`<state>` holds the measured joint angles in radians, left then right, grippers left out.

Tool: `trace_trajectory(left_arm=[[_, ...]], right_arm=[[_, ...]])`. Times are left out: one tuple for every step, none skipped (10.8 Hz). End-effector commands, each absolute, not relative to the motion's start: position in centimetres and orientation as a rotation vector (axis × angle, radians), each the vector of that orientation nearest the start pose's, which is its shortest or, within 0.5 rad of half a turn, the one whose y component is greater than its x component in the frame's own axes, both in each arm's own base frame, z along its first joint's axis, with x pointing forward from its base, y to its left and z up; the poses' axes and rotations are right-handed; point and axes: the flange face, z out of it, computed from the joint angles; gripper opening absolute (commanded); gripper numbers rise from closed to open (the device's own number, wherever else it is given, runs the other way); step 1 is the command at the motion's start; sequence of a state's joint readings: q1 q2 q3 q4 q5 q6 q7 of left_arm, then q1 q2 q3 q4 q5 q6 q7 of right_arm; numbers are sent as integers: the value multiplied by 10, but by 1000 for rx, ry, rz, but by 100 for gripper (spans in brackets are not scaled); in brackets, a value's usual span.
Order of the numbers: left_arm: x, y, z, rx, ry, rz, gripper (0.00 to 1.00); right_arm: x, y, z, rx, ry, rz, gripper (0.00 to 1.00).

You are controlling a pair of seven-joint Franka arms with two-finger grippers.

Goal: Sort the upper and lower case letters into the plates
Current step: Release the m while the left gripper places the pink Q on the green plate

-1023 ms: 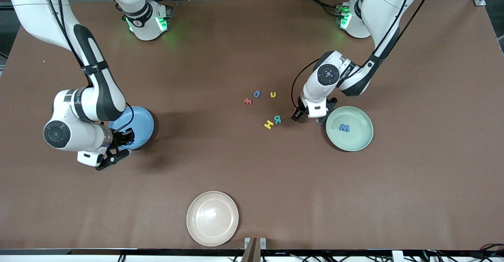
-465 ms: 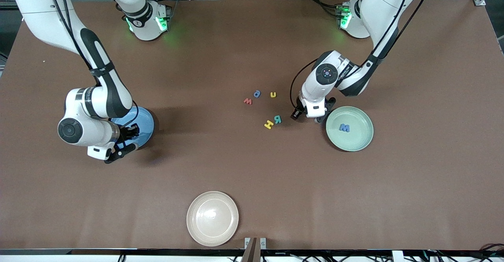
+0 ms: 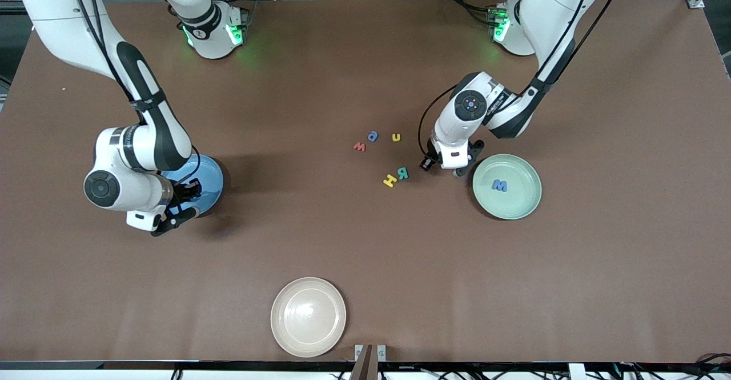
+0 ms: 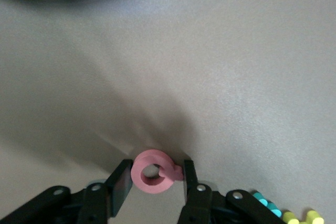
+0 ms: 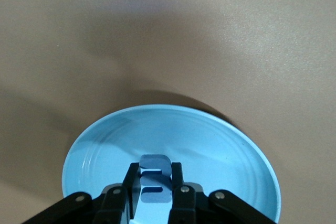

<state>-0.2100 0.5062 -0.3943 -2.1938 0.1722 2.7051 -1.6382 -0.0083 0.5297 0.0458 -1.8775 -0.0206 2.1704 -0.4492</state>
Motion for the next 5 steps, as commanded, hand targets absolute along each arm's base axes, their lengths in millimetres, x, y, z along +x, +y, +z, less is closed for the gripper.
trace_trajectory(left_arm=[[448,-332,159,-2887,-1437,125,34],[448,-331,159,-2895,-1409,110,31],[449,-329,158,-2895,-1400,104,28],[453,-325,163,-2893,-1411,93,27],[458,-320,174,-2872,-1400,79,27]], right_arm=[[595,17,211,-2960,-780,373,10],[589,17,209,-2954,-784,388,9],[586,17,209,-2952,-784,397,9],[581,17,207,-2948,-783,413,12],[578,17,206,-2944,-783,427,20]])
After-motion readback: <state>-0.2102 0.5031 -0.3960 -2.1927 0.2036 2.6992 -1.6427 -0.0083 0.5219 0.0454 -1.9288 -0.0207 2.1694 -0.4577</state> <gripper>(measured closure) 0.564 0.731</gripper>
